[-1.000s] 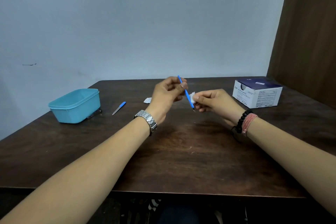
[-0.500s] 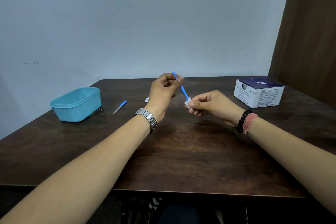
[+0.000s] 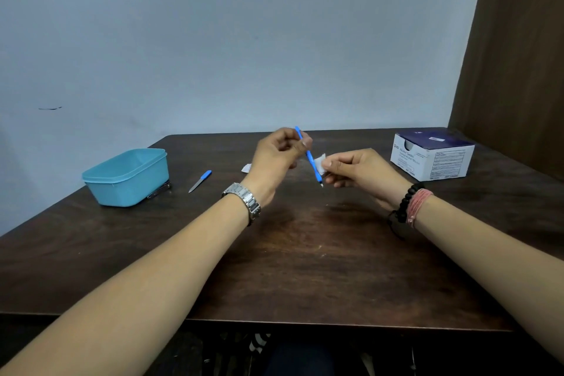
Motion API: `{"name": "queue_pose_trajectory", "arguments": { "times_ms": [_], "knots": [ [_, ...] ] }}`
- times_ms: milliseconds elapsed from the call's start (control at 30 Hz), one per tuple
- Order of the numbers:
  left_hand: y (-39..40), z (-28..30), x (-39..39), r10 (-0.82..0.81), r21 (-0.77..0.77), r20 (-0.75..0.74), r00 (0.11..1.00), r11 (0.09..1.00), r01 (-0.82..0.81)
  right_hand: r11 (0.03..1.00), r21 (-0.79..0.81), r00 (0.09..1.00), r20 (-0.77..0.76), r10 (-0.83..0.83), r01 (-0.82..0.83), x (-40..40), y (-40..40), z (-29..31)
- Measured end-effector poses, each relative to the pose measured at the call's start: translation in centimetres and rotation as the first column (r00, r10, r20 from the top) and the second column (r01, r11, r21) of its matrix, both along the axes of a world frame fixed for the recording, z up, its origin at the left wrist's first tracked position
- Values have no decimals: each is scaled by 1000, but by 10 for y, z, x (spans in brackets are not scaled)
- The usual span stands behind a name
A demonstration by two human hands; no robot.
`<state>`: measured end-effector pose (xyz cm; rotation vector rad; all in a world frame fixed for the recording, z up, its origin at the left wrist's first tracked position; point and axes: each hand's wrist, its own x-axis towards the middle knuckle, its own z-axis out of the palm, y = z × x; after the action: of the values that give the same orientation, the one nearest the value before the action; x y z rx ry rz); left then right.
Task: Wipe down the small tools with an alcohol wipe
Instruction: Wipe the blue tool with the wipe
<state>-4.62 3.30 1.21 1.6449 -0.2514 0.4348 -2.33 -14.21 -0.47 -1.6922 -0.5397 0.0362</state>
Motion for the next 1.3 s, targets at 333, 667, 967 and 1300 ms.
{"name": "queue_pose_trajectory", "arguments": {
  "times_ms": [333,667,967,1300],
  "knots": [
    [-3,-1,-2,-22,28,28,999,999,21,986,-107,992,-14,125,-126,-6,3,0],
    [6,7,1,102,-136,51,993,986,-94,991,-126,998,-52,26,-32,-1,0,-2],
    [-5,-3,-2,-81,72,14,997,994,79,997,-61,999,-1,44,-44,-3,1,2],
    [0,1,0,-2,-4,46,999,1000,2,978,-155,990,-23,141,-143,-5,2,0]
  ]
}}
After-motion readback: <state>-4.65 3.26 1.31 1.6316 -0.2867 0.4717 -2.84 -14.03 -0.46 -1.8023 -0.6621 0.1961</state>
